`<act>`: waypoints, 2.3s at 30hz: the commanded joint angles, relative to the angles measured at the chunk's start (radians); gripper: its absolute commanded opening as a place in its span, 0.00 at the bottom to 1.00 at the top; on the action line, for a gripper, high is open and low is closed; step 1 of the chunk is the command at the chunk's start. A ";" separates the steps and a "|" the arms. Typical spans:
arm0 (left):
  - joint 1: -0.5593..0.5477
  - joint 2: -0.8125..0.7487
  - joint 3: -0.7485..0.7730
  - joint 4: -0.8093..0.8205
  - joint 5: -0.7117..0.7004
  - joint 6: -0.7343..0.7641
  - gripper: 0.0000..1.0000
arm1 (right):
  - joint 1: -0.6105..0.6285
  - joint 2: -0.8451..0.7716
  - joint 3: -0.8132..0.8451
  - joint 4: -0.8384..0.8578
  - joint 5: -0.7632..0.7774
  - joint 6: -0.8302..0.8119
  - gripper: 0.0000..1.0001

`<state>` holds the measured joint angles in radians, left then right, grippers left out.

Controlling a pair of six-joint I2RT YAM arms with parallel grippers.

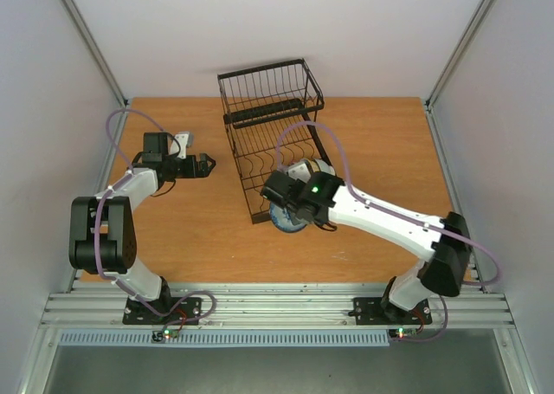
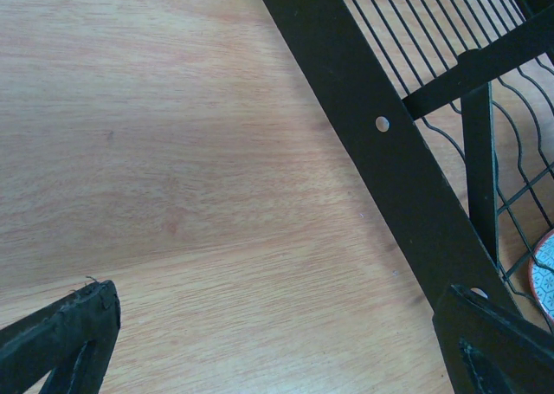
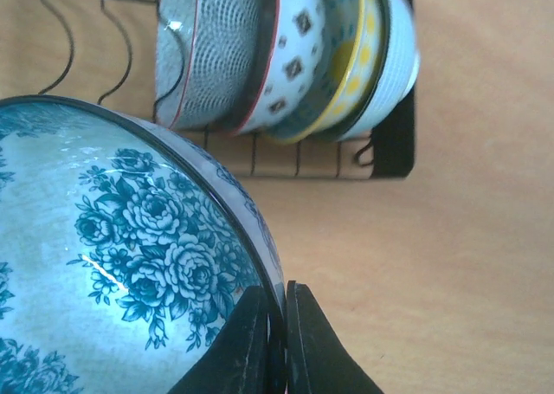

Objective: Load the bowls into the dish rack

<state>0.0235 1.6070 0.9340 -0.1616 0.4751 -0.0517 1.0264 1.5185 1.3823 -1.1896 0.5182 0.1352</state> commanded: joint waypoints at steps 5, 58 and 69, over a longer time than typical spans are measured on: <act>-0.004 0.005 0.012 0.028 0.006 0.007 0.99 | 0.006 0.297 0.326 -0.172 0.337 -0.086 0.01; -0.004 0.010 0.012 0.032 0.022 0.007 0.99 | 0.058 0.976 0.952 -0.651 0.773 -0.111 0.03; -0.003 0.017 0.013 0.032 0.017 0.010 0.99 | 0.038 0.945 0.818 -0.654 0.808 -0.071 0.03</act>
<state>0.0235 1.6199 0.9340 -0.1635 0.4831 -0.0517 1.0744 2.5206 2.2280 -1.6337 1.2770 0.0261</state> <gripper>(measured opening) 0.994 0.054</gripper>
